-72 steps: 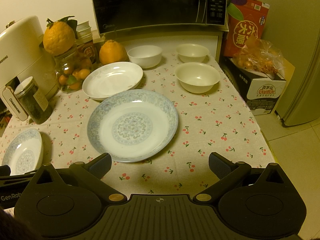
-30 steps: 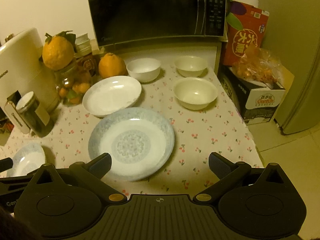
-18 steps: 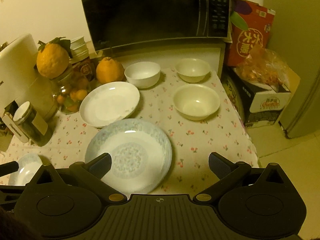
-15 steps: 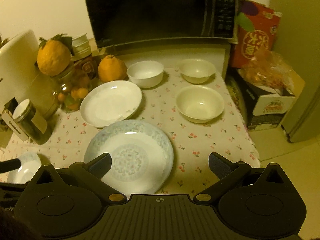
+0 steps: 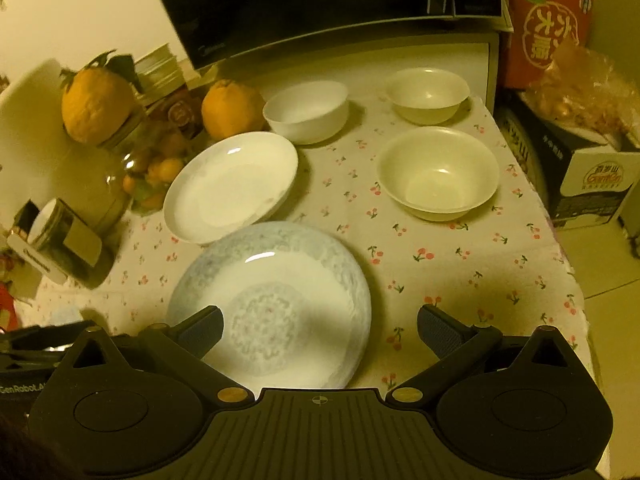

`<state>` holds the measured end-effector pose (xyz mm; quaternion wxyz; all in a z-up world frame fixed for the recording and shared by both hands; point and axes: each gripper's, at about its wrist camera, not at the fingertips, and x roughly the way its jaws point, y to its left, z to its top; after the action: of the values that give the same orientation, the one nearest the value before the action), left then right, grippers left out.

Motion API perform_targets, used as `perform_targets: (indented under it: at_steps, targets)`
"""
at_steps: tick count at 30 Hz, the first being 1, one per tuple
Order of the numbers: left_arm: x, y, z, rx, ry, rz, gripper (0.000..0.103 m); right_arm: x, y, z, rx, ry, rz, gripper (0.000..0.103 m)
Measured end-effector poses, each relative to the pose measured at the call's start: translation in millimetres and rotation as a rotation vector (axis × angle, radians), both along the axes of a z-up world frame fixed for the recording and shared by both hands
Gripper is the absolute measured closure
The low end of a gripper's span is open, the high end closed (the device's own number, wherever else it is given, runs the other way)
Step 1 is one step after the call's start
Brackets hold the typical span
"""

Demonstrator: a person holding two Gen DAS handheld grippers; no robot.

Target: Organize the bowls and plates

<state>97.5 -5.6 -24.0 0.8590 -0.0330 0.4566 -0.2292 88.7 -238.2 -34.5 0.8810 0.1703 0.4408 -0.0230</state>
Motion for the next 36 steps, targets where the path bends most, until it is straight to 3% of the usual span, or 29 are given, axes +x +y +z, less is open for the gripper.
perform_targets:
  at_steps: [11,14,19,25,31,36]
  targets:
    - [22.2,-10.2,-23.4,-0.129,0.065,-0.019,0.05,13.3,-39.2,-37.5,0.202,0.032,-0.118,0.003]
    - [26.3,-13.8,-28.0,-0.133,0.074,-0.007,0.063,16.6,-39.7,-44.0,0.222,0.043,-0.137,0.013]
    - [31.6,-17.0,-34.9,-0.122,0.081,0.016,0.079,23.5,-33.3,-52.1,0.222,0.073,-0.127,0.041]
    - [37.1,-13.8,-43.0,-0.127,0.111,0.049,0.088,28.6,-25.5,-56.5,0.193,0.079,-0.11,0.072]
    - [36.3,-11.3,-43.4,-0.12,0.107,0.059,0.095,28.3,-25.0,-55.8,0.146,0.085,-0.128,0.087]
    - [33.1,-9.7,-39.9,-0.103,0.105,0.067,0.095,24.2,-20.4,-50.6,0.125,0.077,-0.112,0.088]
